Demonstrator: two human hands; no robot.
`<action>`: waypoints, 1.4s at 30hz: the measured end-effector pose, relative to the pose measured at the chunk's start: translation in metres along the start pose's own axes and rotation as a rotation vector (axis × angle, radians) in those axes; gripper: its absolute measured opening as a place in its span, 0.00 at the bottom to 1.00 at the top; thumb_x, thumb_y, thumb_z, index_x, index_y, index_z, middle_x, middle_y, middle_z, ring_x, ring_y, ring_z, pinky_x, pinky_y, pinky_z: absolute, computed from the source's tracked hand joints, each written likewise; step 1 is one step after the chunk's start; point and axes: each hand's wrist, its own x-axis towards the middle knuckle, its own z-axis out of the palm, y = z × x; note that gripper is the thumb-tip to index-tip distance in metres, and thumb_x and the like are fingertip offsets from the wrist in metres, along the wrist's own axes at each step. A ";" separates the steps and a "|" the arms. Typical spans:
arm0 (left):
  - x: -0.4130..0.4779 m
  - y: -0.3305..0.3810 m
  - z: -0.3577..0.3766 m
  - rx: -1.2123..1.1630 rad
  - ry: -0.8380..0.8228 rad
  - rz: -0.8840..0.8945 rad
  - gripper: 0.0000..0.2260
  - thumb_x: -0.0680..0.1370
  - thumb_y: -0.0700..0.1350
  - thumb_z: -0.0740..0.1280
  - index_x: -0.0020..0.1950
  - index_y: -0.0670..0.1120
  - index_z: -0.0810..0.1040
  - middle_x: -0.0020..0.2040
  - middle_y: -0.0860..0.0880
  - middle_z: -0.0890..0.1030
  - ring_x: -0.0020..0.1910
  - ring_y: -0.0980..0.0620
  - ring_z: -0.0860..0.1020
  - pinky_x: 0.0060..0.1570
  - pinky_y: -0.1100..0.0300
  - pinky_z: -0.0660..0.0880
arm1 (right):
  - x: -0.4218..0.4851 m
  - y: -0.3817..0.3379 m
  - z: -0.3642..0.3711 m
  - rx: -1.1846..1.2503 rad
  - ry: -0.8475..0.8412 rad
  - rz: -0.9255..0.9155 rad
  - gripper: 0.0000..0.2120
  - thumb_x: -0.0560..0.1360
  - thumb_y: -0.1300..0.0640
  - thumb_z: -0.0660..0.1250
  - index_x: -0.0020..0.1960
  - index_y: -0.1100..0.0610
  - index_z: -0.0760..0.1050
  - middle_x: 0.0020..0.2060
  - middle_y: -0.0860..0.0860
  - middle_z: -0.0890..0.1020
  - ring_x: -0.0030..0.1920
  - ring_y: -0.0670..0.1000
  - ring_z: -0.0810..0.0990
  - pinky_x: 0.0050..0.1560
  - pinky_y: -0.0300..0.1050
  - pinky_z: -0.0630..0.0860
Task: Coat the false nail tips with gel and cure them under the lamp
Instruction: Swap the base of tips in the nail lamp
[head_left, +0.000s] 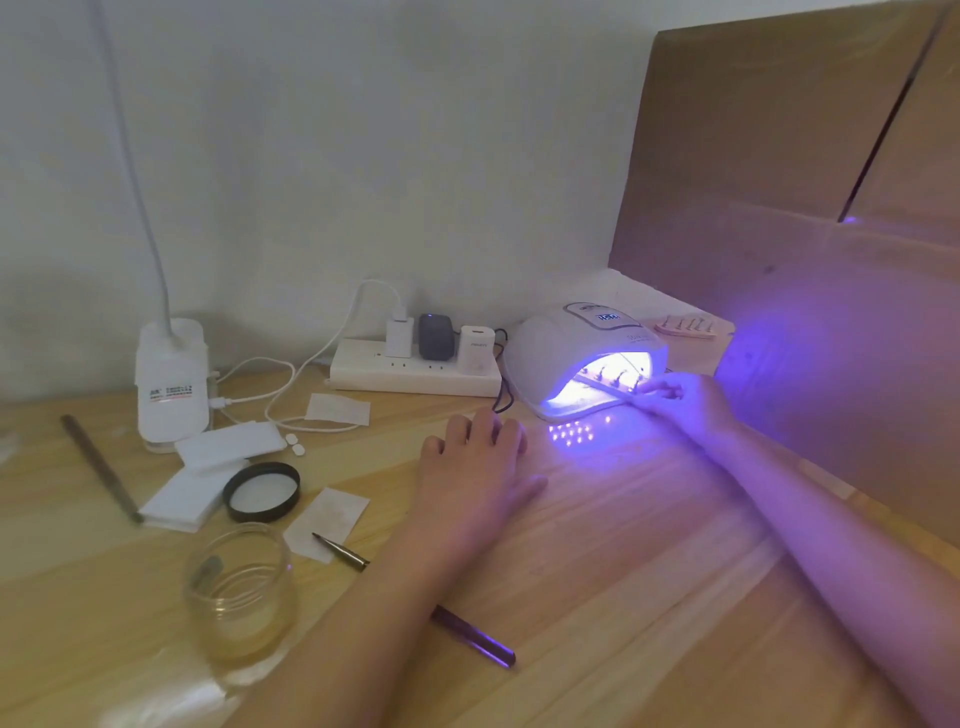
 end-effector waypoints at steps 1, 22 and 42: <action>0.000 0.000 0.000 -0.004 -0.002 0.000 0.18 0.80 0.62 0.58 0.66 0.54 0.67 0.66 0.52 0.64 0.66 0.48 0.64 0.60 0.52 0.64 | 0.003 -0.003 0.006 0.018 0.036 0.013 0.07 0.71 0.57 0.77 0.48 0.54 0.84 0.40 0.53 0.82 0.41 0.49 0.77 0.41 0.41 0.68; 0.000 -0.001 -0.002 -0.014 -0.019 0.002 0.18 0.80 0.62 0.58 0.65 0.54 0.66 0.66 0.53 0.64 0.66 0.49 0.64 0.58 0.53 0.64 | 0.042 -0.101 0.006 -0.478 0.070 -0.367 0.13 0.78 0.55 0.61 0.57 0.45 0.81 0.37 0.45 0.70 0.45 0.48 0.72 0.36 0.44 0.59; -0.016 0.038 -0.031 0.300 -0.077 0.082 0.20 0.83 0.51 0.60 0.72 0.44 0.66 0.71 0.41 0.67 0.69 0.42 0.66 0.67 0.43 0.60 | -0.142 -0.118 0.023 -0.353 -0.130 -0.792 0.20 0.77 0.62 0.65 0.67 0.49 0.76 0.51 0.46 0.75 0.52 0.47 0.74 0.38 0.44 0.72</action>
